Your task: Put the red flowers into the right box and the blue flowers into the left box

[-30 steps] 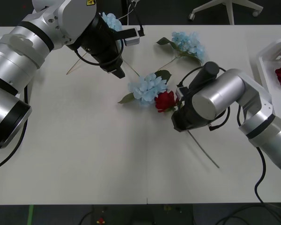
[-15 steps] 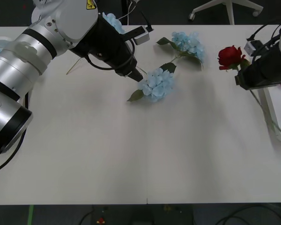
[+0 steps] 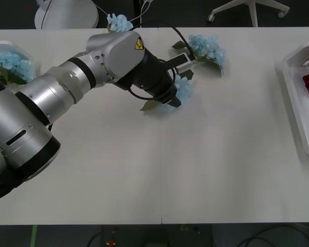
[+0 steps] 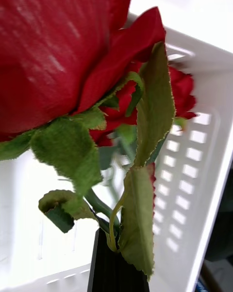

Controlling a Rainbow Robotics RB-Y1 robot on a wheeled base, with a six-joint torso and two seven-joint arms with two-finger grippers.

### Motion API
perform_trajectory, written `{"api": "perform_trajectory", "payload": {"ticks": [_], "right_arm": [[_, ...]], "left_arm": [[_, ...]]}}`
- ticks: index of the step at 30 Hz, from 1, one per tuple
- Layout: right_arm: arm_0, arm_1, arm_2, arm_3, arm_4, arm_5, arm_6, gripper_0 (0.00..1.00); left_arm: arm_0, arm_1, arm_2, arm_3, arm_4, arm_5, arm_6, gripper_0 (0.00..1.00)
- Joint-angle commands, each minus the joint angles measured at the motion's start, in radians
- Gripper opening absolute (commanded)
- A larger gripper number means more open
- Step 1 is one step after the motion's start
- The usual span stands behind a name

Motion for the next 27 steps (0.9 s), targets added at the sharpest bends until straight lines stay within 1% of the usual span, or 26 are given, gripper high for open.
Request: {"api": "perform_trajectory", "payload": {"ticks": [1,2,3,10,14,17,19,23,24,25,26,27], "right_arm": [[-0.052,-0.034,0.040,0.072,0.094,-0.117,-0.038,0.00],[-0.052,-0.032,0.040,0.084,0.104,-0.134,-0.041,0.00],[-0.052,-0.032,0.040,0.113,0.115,-0.166,-0.045,0.00],[-0.049,-0.020,0.031,0.293,0.127,-0.380,-0.076,0.00],[-0.035,-0.003,0.028,0.333,0.133,-0.443,-0.107,0.00],[-0.012,0.014,0.029,0.334,0.150,-0.470,-0.160,0.00],[0.002,0.028,0.031,0.333,0.167,-0.490,-0.191,0.00],[0.006,0.035,0.034,0.334,0.178,-0.498,-0.205,0.00],[0.006,0.035,0.034,0.333,0.176,-0.498,-0.205,0.09],[0.006,0.037,0.034,0.334,0.178,-0.498,-0.200,0.24],[0.006,0.035,0.034,0.333,0.176,-0.498,-0.200,0.31],[0.006,0.035,0.035,0.333,0.176,-0.498,-0.197,0.41]], "left_arm": [[0.002,-0.069,-0.052,0.051,0.059,0.082,0.047,0.29],[0.000,-0.074,-0.054,0.051,0.057,0.090,0.047,0.05],[0.000,-0.081,-0.057,0.053,0.051,0.102,0.051,0.00],[0.000,-0.067,-0.055,0.053,0.071,0.096,0.054,0.00],[0.000,-0.017,-0.055,0.025,0.096,0.050,0.054,0.00],[0.002,0.055,-0.055,-0.056,0.165,-0.017,0.044,0.00],[0.002,0.121,-0.055,-0.146,0.258,-0.076,0.047,0.00],[0.017,0.219,-0.055,-0.272,0.384,-0.128,0.060,0.00],[0.026,0.264,-0.055,-0.309,0.425,-0.142,0.072,0.00],[0.045,0.321,-0.054,-0.350,0.461,-0.163,0.092,0.00],[0.054,0.354,-0.048,-0.373,0.478,-0.169,0.104,0.00],[0.082,0.417,-0.042,-0.424,0.496,-0.169,0.133,0.00]]}}
